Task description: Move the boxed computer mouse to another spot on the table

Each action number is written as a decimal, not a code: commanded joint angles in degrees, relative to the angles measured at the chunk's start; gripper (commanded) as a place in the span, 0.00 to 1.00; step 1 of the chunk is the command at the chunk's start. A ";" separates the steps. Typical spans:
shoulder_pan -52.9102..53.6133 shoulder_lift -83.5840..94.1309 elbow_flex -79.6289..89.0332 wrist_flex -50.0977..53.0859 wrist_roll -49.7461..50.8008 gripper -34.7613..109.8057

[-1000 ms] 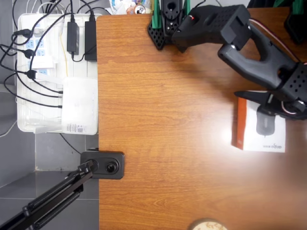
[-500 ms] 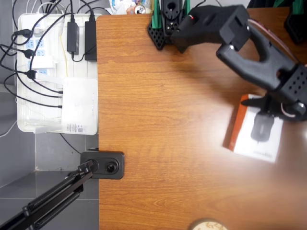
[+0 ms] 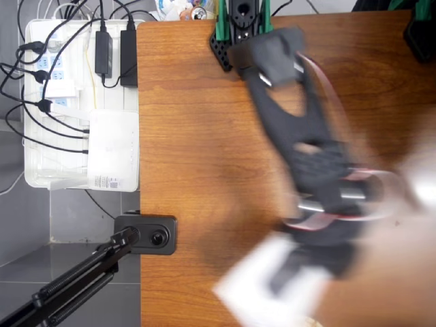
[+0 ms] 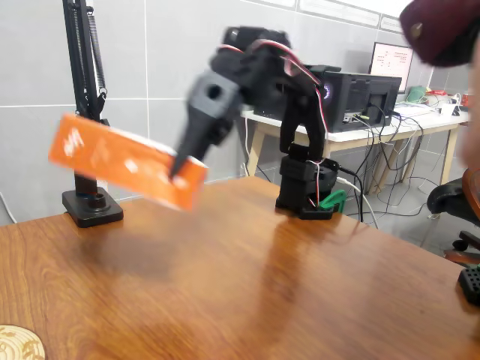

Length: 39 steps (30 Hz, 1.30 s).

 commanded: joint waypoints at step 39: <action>5.27 13.10 32.26 -4.31 -3.52 0.76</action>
